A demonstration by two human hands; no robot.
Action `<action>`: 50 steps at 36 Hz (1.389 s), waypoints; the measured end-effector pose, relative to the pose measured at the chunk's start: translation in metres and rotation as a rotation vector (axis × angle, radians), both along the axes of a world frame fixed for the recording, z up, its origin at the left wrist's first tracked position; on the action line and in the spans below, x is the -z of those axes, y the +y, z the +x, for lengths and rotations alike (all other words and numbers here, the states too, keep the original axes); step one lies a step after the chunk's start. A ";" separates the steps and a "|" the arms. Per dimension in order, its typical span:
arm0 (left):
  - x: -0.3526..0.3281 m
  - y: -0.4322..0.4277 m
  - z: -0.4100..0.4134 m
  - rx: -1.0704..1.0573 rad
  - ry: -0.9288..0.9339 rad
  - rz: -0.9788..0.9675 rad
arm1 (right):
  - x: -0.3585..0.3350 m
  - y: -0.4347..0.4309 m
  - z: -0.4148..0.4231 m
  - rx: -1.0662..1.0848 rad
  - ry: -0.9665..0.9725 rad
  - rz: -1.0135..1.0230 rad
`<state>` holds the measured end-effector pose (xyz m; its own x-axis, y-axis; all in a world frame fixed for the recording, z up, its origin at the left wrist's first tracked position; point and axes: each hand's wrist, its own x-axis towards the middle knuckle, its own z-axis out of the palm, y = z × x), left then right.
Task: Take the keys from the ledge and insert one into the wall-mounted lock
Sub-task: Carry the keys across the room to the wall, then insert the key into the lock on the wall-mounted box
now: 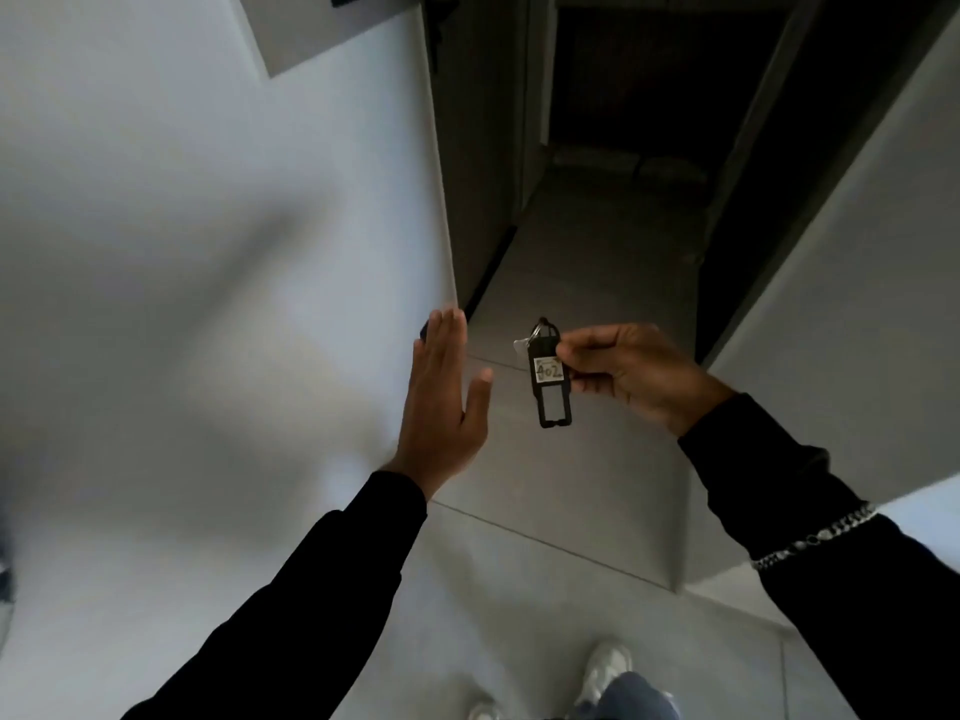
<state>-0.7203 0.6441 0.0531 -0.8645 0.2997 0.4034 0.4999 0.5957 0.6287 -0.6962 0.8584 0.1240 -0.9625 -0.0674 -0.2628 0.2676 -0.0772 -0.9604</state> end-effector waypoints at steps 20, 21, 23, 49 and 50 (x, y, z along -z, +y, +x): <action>-0.041 0.130 -0.294 -0.300 0.091 -0.038 | -0.041 0.157 -0.336 -0.225 0.092 0.136; -0.045 0.129 -0.309 -0.322 0.103 -0.033 | -0.045 0.157 -0.355 -0.251 0.112 0.151; -0.050 0.125 -0.340 -0.371 0.127 -0.014 | -0.051 0.155 -0.393 -0.292 0.159 0.174; -0.217 -0.002 -0.614 -1.053 0.676 -0.520 | -0.210 -0.027 -0.771 -0.649 1.125 0.043; -0.221 -0.006 -0.617 -1.085 0.696 -0.573 | -0.214 -0.033 -0.778 -0.665 1.132 0.010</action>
